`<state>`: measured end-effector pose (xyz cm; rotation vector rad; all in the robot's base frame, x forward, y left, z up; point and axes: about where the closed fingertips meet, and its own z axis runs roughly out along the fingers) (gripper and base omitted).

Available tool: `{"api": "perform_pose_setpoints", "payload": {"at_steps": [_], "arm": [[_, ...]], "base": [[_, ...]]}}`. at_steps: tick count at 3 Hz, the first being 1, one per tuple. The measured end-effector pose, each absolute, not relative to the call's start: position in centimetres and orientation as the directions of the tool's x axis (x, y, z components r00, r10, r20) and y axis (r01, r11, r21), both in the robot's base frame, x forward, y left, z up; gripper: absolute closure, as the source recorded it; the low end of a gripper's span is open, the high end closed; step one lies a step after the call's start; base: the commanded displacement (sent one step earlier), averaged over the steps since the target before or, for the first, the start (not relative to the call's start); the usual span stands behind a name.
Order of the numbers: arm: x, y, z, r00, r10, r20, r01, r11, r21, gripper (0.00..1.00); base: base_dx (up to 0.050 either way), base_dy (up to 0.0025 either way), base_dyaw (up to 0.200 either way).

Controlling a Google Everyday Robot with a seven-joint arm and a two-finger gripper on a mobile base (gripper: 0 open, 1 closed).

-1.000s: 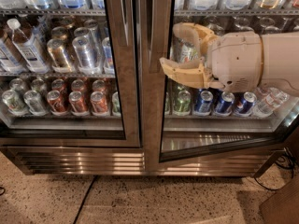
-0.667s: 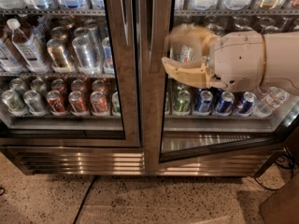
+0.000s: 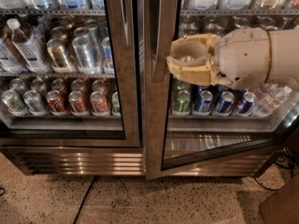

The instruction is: Open right fridge door

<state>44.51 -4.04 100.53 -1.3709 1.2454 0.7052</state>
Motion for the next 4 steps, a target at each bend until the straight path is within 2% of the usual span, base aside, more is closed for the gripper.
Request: {"api": "perform_pose_setpoints", "payload": {"at_steps": [4], "arm": [[43.53,-4.71,99.91,0.248,-0.268,-0.931,-0.935,0.185,-0.302,1.00]], "base": [[0.000,0.00000,0.000]]}}
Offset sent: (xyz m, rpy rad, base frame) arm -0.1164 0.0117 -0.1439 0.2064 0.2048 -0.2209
